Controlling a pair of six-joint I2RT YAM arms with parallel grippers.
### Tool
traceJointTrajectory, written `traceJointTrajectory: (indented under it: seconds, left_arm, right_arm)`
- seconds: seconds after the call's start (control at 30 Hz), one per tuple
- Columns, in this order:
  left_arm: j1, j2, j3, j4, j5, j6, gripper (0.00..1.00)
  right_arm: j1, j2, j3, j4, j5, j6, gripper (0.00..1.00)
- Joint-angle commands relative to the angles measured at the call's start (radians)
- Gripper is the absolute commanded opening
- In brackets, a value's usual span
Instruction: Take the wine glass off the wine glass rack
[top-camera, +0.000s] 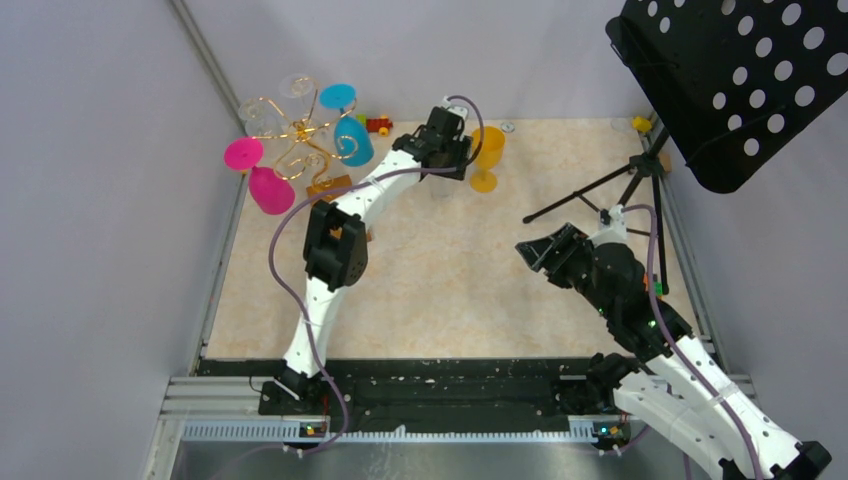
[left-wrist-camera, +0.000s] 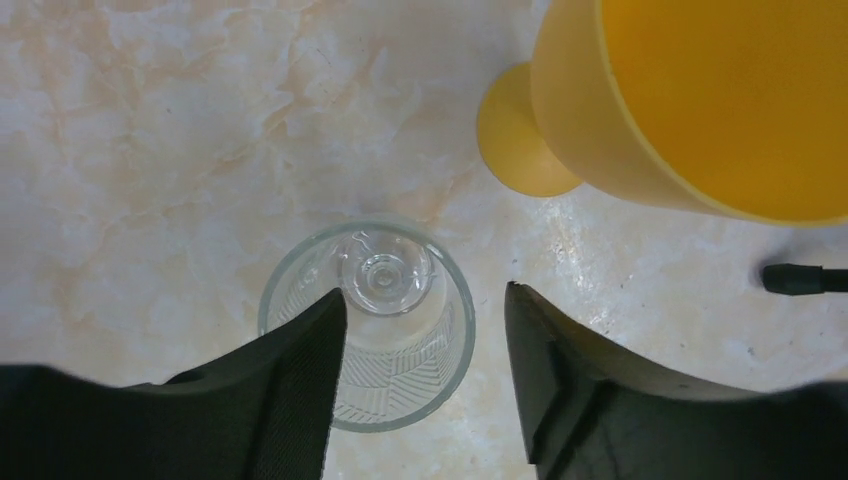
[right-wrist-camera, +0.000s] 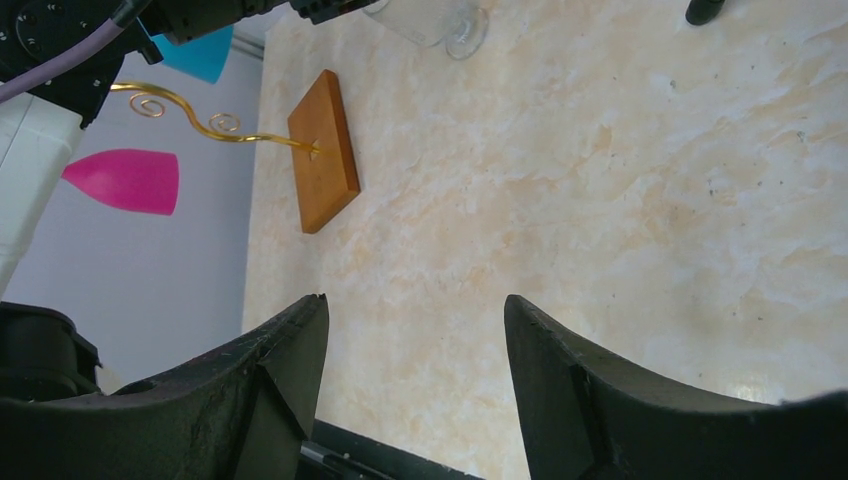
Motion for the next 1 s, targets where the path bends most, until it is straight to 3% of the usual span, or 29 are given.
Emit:
traceJointTrajectory:
  seconds: [0.0,0.1,0.37,0.57,0.77,0.97]
  left_arm:
    - [0.005,-0.137,0.035,0.022,0.028,0.022,0.75]
    - [0.004,-0.22,0.01,0.014,0.041,0.027,0.89]
    - [0.005,-0.45,-0.037,-0.011,0.039,0.013,0.9]
    - [0.063,-0.612,-0.074,-0.013,0.025,-0.137,0.89]
    - [0.199,-0.806,-0.267,0.117,0.069,-0.314,0.89]
    - [0.356,-0.991,-0.555,0.332,0.132,-0.55,0.88]
  right_arm:
    - [-0.006,0.008,0.025,0.044,-0.016,0.01,0.67]
    - [-0.006,0.017,0.031,0.049,-0.019,0.009,0.69]
    - [-0.006,0.042,0.021,0.085,-0.04,0.017,0.68]
    - [-0.007,0.061,0.009,0.11,-0.06,0.025,0.67]
    - [-0.007,0.072,-0.005,0.133,-0.077,0.036,0.66]
    - [-0.006,0.092,-0.008,0.145,-0.091,0.042,0.65]
